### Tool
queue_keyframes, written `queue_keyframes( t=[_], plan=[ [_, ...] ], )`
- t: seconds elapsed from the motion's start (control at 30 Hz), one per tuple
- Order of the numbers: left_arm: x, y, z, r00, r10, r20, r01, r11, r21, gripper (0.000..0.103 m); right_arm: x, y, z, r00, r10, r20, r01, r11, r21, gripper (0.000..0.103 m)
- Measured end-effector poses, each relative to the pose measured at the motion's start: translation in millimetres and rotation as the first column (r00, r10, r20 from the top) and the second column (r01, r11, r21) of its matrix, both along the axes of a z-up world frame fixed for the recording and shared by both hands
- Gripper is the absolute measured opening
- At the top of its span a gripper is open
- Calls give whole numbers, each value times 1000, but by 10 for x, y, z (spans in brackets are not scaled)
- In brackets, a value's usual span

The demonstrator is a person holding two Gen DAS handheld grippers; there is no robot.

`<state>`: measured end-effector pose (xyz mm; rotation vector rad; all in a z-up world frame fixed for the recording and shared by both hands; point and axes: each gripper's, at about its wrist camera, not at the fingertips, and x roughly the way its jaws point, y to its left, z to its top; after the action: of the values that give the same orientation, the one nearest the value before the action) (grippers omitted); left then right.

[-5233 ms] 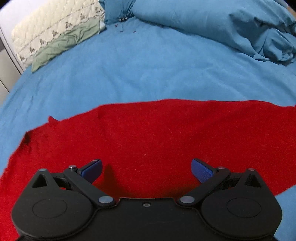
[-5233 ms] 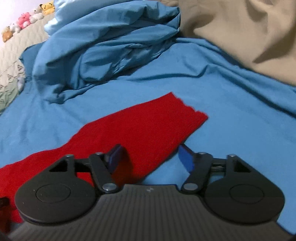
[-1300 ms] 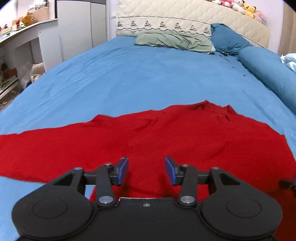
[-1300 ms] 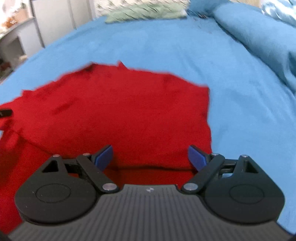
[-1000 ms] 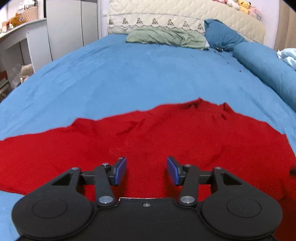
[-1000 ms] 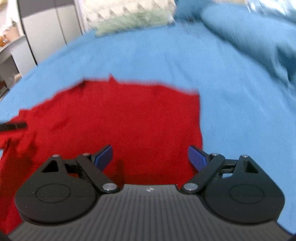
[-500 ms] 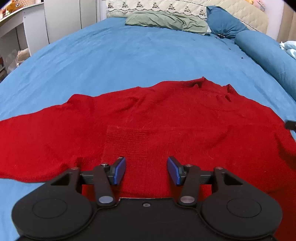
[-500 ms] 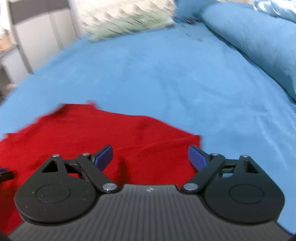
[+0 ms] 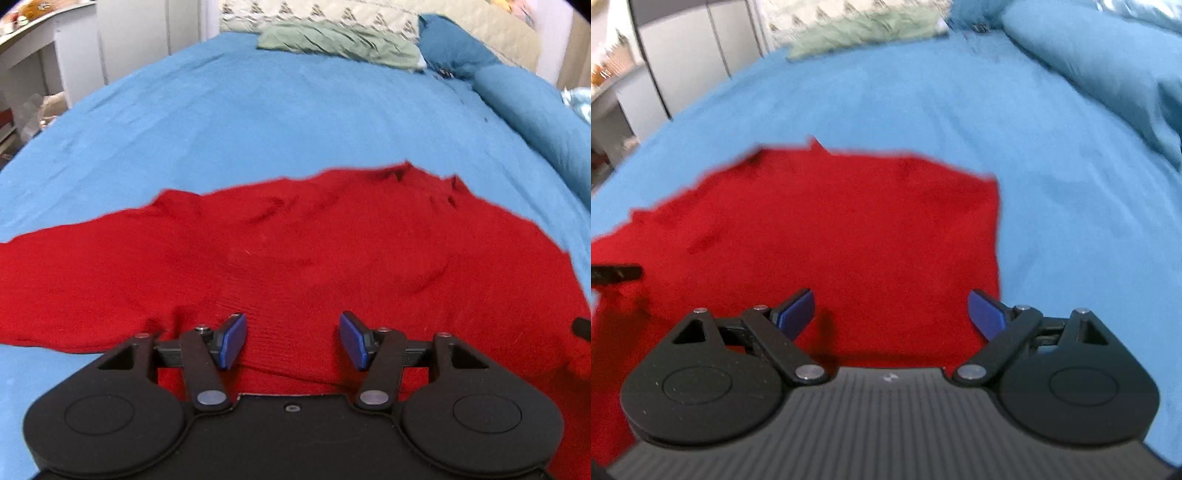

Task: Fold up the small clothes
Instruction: 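Reach the left tool to the other sleeve and close on it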

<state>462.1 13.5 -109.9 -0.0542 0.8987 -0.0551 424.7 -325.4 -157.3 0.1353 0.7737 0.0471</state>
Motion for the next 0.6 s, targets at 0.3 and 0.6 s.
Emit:
queue_keyframes(
  t=[0.3,0.6],
  plan=[
    [-494,775,931,980,177,95,-167,980,-105,77,-56,846,1157,994,101,44,-96,990,-101,103],
    [-782,2123,928,894,438,92,-428,897,-107,97,47,1936,1148,983,182,-8,-182,982,-58,103]
  ],
)
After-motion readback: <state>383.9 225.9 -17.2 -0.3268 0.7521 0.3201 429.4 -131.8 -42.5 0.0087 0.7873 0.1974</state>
